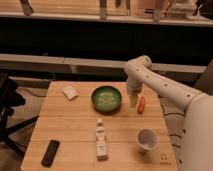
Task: Push the ceramic bowl across the table
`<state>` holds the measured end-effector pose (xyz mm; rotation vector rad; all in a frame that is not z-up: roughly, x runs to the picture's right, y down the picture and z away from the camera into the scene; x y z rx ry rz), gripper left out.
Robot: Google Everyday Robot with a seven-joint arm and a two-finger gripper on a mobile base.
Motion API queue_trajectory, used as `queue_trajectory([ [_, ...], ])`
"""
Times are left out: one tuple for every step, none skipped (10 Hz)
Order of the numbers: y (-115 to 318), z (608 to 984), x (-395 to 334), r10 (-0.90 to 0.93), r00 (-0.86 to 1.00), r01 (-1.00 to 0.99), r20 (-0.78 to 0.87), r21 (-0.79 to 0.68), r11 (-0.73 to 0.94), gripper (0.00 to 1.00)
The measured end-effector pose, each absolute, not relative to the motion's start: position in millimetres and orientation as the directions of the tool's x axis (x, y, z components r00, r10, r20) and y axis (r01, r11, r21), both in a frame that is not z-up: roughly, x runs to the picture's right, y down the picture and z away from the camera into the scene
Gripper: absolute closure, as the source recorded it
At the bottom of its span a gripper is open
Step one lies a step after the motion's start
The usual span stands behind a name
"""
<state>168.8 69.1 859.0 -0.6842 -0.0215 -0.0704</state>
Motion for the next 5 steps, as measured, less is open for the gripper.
queue_trajectory([
  [68.9,860.2,168.2,-0.057,0.997,0.071,0.043,-0.631,0.773,0.69],
  [68.7,861.6,168.1,-0.055,0.998,0.07,0.043,-0.632,0.772,0.74],
  [67.8,863.5,168.1,-0.052,0.998,0.067,0.043,-0.634,0.77,0.82],
  [66.7,865.7,167.3,-0.05,0.998,0.068,0.045,-0.638,0.767,0.91],
  [65.1,868.8,164.6,-0.052,0.997,0.073,0.051,-0.641,0.764,0.98],
])
